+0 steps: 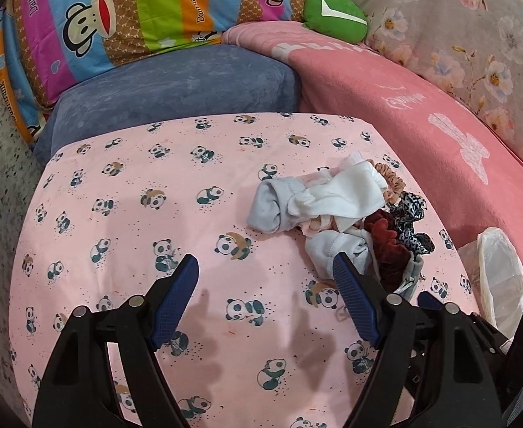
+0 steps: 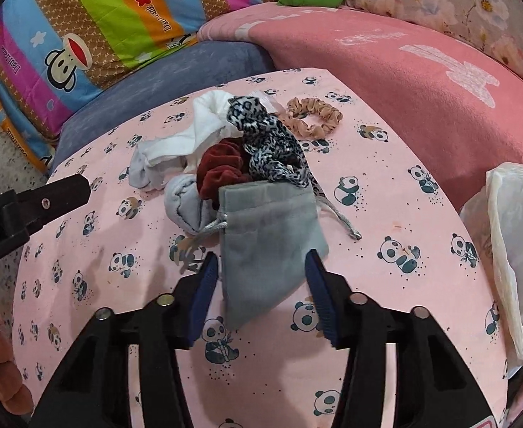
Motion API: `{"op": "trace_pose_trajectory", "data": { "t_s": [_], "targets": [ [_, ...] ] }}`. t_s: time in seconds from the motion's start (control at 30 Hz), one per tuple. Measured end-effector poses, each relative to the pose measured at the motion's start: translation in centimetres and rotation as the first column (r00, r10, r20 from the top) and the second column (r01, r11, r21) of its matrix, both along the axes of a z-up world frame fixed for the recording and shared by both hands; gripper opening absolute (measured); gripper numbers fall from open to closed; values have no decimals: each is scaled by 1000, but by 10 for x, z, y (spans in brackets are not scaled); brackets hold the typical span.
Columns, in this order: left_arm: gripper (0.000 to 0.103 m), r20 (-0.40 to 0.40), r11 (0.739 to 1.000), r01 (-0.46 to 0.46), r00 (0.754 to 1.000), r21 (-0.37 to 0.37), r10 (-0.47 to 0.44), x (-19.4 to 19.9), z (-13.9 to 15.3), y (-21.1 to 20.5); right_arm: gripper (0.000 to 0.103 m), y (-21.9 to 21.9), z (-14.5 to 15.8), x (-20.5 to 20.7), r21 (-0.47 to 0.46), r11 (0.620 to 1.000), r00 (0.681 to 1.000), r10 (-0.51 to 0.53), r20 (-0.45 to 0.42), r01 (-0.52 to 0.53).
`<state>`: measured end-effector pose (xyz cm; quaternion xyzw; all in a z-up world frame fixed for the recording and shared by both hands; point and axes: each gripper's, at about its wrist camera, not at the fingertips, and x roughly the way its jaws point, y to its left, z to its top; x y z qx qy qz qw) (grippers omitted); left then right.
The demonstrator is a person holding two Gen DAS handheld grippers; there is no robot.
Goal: Collect trash
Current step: 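Grasp the leopard-print scrunchie with the left tool while the right tool grasps the grey pouch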
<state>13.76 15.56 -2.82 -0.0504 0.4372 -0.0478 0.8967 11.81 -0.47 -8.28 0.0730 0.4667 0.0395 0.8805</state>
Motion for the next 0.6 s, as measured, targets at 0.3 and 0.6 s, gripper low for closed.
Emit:
{"op": "trace_pose_trajectory", "data": {
  "t_s": [0.3,0.6],
  "targets": [
    [74,3,996,85,996,-19,-85,7,3,-38,5,-41,11,-9,27,998,999,-49,23,48],
    [74,12,979,203,979,-2,-203,27,3,-95,5,-89,41,-15,67,989,988,-135,73,131]
  ]
}}
